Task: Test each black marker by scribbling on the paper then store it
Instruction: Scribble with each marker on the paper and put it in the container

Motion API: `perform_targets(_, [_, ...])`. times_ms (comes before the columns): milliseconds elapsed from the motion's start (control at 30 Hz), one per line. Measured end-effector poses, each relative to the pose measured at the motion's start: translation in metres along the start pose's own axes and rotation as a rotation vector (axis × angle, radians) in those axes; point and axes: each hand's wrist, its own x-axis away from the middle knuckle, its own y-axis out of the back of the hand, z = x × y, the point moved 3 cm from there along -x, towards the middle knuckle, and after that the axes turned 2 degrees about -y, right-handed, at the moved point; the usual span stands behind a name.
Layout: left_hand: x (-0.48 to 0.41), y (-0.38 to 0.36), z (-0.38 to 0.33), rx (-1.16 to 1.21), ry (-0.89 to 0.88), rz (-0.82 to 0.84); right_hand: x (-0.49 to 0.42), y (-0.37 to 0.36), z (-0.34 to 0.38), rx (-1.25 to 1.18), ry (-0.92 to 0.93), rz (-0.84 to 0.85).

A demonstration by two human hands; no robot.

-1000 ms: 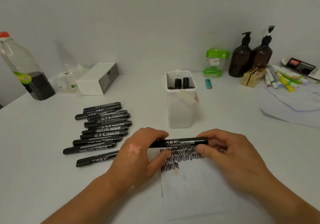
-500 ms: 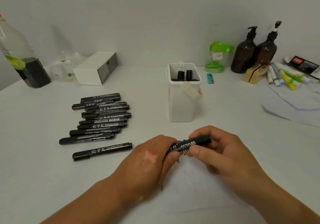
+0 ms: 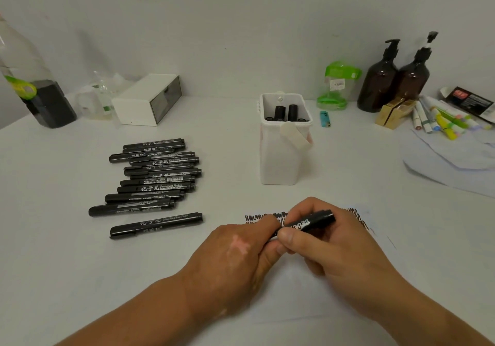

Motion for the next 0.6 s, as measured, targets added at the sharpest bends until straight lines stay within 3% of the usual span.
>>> perform_targets(233, [0.0025, 0.0013, 0.0006, 0.058, 0.008, 0.02, 0.0006, 0.0001, -0.0016, -0.057, -0.016, 0.075])
perform_targets(600, [-0.0015, 0.0005, 0.0025, 0.073, -0.014, -0.017, 0.0018, -0.0051, -0.0011, -0.034, 0.033, 0.024])
